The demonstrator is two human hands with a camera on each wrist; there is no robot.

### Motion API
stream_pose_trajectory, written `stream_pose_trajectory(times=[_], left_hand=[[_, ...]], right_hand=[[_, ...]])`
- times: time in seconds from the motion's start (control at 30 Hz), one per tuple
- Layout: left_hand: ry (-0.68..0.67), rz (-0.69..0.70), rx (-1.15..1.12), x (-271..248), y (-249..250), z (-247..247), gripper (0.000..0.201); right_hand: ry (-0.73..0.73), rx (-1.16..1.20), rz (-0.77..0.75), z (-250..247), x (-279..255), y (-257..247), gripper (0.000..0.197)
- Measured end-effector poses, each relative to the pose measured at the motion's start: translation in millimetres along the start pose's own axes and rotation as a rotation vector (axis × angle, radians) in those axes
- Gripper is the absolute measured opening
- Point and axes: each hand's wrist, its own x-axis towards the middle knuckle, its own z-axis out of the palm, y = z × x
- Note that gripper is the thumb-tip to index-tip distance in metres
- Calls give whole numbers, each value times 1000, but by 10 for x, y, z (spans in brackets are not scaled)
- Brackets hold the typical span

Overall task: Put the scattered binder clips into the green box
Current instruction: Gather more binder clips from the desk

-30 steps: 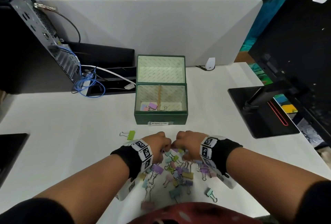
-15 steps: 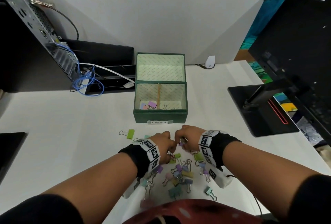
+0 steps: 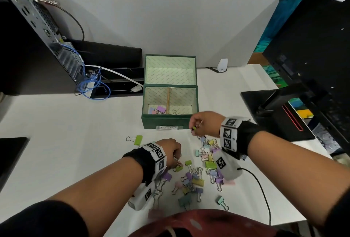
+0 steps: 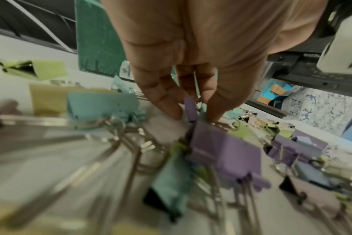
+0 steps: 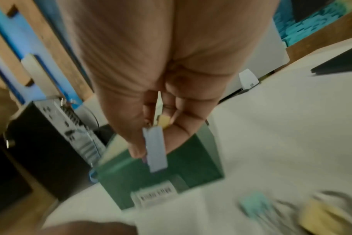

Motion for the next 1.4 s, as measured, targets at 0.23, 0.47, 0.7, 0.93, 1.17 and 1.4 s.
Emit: stream_pose_trajectory(times=[0.23, 0.47, 0.7, 0.93, 1.17, 1.4], left_hand=[[20, -69, -131, -25, -3, 3, 13], [56, -116, -183, -54, -61, 50, 19], [89, -87, -286, -90, -112, -10, 22], [302, -4, -405, -118, 74, -555, 26], [620, -20, -486, 216, 307, -1116, 24], [591, -148, -404, 458, 328, -1185, 10]], right_hand=[[286, 335, 4, -318, 225, -335, 14], [264, 274, 4, -222, 227, -269, 35], [282, 264, -48, -207, 19, 24, 19], [206, 257, 38, -138, -260, 417, 26], [56, -148, 216, 0, -405, 788, 26], [-65, -208, 250, 145, -446, 859, 49]])
